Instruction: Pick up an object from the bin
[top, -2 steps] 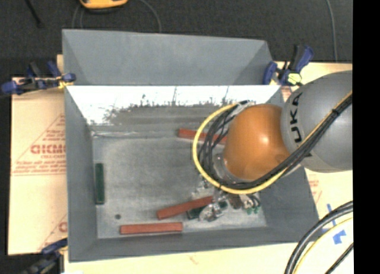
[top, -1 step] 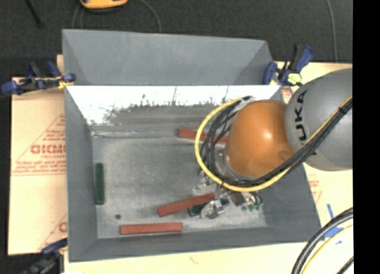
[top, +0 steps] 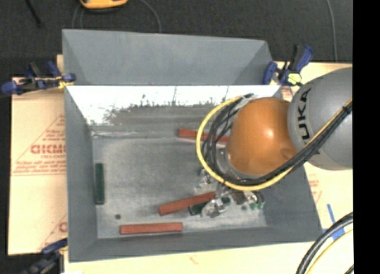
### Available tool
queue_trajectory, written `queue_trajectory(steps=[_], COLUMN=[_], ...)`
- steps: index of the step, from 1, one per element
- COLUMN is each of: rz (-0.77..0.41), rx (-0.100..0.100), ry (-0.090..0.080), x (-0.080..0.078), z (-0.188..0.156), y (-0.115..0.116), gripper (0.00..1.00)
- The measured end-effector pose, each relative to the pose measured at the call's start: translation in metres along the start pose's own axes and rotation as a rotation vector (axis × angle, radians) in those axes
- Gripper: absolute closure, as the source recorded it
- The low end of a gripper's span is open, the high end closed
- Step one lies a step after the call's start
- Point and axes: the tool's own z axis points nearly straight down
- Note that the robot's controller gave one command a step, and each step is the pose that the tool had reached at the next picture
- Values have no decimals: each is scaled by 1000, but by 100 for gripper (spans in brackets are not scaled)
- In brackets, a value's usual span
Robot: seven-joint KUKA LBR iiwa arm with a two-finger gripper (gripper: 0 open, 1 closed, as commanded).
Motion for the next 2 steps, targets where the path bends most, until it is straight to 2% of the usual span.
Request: queue_trajectory(steps=[1,2], rz=[1,3], rx=[-2,-1], ry=[6,2], x=[1,0], z=[-10,-23], y=[0,0], gripper=[100,100])
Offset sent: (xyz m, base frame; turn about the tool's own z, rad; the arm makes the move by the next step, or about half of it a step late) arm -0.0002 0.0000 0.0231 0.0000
